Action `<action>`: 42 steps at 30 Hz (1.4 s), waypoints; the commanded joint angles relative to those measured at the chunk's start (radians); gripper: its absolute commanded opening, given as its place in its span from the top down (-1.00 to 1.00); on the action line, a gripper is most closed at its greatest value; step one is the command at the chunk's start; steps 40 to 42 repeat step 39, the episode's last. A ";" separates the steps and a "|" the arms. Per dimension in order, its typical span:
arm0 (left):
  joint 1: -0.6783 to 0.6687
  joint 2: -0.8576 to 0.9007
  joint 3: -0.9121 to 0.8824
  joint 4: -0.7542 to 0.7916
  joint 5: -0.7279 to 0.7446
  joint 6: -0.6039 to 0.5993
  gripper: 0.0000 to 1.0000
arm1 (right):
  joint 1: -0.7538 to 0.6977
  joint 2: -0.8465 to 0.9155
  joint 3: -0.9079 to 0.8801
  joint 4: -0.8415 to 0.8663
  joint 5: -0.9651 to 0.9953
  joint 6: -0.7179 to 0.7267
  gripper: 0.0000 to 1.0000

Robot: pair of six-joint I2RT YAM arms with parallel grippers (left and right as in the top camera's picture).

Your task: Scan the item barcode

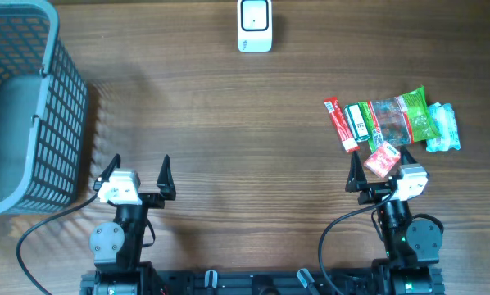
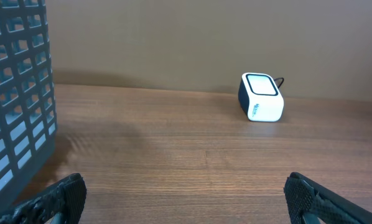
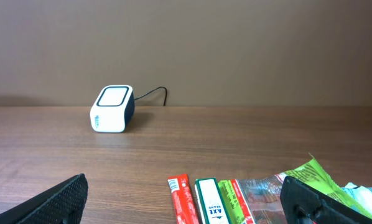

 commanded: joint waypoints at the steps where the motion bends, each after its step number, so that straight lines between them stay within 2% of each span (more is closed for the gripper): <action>1: 0.006 -0.008 -0.003 -0.007 0.008 0.022 -1.00 | -0.005 -0.010 -0.001 0.003 -0.016 -0.012 -1.00; 42: 0.006 -0.008 -0.003 -0.007 0.008 0.022 -1.00 | -0.005 -0.010 -0.001 0.003 -0.016 -0.012 -1.00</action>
